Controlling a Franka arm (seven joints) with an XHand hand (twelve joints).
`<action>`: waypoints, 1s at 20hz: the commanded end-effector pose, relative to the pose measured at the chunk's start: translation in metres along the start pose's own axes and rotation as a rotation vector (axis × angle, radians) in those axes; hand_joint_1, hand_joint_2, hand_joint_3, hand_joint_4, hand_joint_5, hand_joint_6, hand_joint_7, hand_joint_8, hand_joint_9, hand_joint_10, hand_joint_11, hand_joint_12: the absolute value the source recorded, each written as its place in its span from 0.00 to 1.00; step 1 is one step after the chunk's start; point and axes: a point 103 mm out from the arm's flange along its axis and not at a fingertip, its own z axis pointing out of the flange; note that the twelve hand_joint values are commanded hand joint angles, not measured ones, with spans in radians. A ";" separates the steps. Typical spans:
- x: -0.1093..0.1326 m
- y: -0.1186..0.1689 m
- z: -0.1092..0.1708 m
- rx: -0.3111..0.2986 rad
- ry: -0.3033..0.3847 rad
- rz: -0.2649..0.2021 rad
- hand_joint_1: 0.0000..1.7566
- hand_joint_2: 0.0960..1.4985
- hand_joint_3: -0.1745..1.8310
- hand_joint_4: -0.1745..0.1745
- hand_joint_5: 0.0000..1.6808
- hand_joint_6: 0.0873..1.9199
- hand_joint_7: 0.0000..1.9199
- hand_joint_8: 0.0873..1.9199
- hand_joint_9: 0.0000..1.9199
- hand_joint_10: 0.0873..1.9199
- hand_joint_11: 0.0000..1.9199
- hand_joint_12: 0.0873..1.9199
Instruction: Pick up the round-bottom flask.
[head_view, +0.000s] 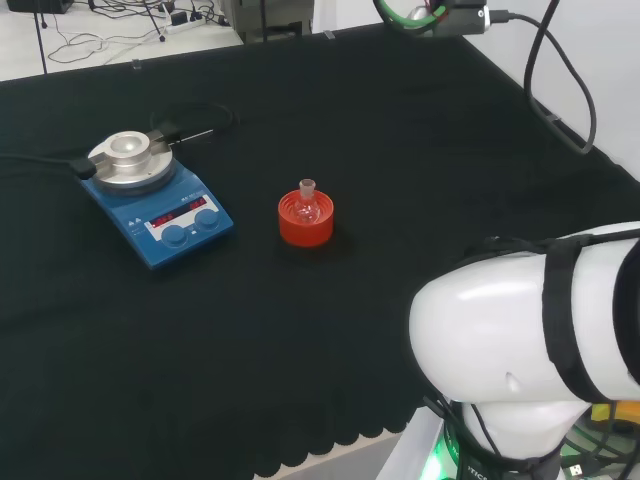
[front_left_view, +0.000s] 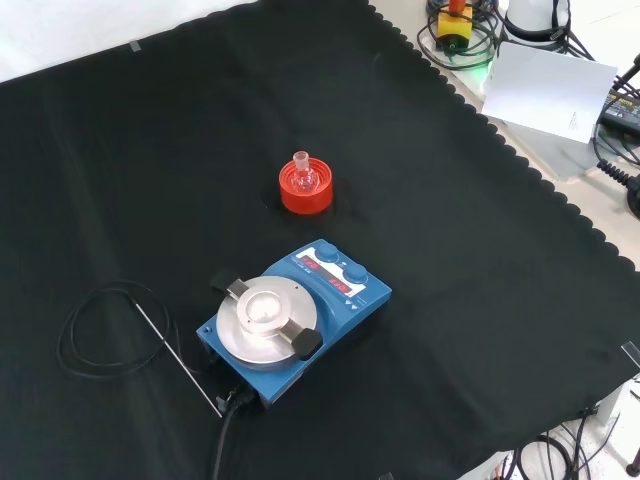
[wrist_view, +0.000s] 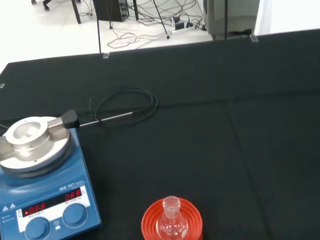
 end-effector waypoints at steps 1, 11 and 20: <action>-0.019 0.015 0.028 0.036 0.033 0.032 0.00 0.85 0.22 0.54 0.23 0.00 0.03 0.22 0.10 0.28 0.00 0.63; -0.038 0.059 0.104 0.125 0.055 0.072 0.00 0.85 0.22 0.53 0.24 0.00 0.03 0.22 0.10 0.28 0.00 0.64; -0.042 0.088 0.162 0.129 0.075 0.059 0.00 0.85 0.22 0.52 0.24 0.00 0.03 0.22 0.10 0.28 0.00 0.64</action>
